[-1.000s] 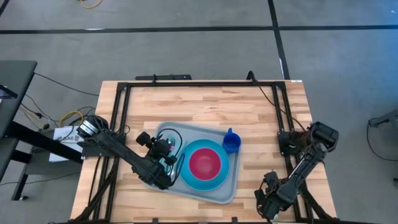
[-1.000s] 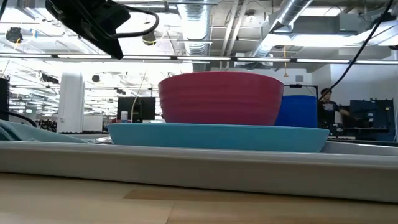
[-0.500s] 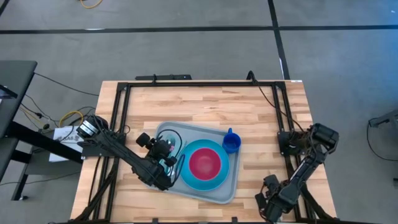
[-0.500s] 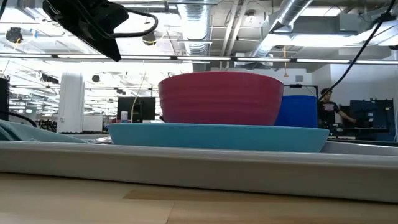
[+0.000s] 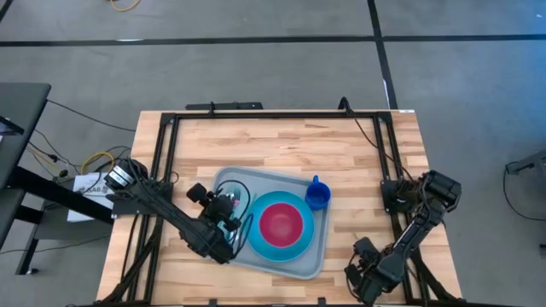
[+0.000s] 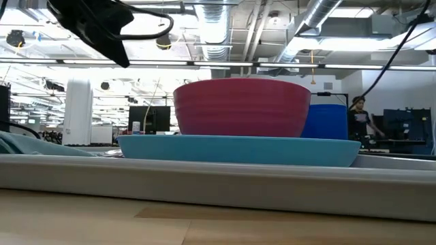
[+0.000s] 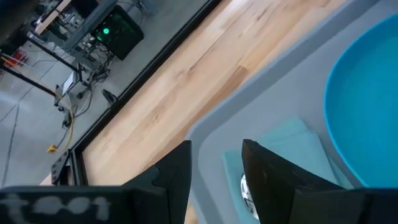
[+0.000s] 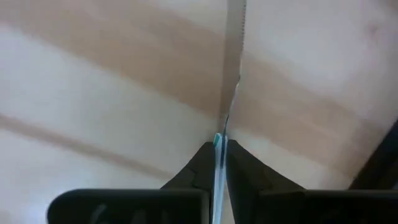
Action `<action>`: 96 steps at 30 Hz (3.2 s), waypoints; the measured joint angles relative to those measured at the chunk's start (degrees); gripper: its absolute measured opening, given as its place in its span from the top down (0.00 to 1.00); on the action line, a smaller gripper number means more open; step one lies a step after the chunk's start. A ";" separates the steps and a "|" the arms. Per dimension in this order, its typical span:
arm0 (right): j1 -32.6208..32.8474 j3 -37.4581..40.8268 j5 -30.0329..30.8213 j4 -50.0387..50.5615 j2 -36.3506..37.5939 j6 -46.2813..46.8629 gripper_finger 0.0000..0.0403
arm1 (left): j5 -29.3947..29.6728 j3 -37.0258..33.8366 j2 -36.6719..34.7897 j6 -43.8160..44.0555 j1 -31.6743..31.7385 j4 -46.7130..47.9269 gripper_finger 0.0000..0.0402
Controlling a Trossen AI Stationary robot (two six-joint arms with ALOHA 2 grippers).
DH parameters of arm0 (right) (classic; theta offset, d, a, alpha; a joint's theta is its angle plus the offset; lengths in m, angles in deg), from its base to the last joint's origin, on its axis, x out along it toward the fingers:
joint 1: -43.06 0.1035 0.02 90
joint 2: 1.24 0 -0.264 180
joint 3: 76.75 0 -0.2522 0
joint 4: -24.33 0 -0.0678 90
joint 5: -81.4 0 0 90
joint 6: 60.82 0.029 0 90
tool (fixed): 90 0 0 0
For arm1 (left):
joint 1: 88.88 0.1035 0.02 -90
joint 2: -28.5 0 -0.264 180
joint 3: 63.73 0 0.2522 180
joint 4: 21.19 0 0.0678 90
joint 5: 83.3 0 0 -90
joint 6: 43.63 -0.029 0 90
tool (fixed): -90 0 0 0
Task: Set up tray
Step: Put the white and blue knife on top of the green napkin to the right of the blue and purple fork
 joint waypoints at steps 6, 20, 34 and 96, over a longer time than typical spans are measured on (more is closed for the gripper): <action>-0.82 -5.77 21.68 7.58 -0.09 2.99 1.00 | -0.17 0.02 0.00 1.88 -2.53 1.29 0.67; -5.88 -15.15 33.01 25.59 0.07 -4.12 1.00 | -4.80 0.02 0.00 4.45 -7.75 1.76 0.67; -16.50 -15.21 10.14 22.75 -0.03 -34.59 0.76 | -7.85 0.02 0.00 9.62 -10.71 0.05 0.67; -19.12 16.84 3.53 -13.98 15.91 -27.83 0.95 | -7.37 0.04 0.00 10.56 -13.19 -3.09 0.67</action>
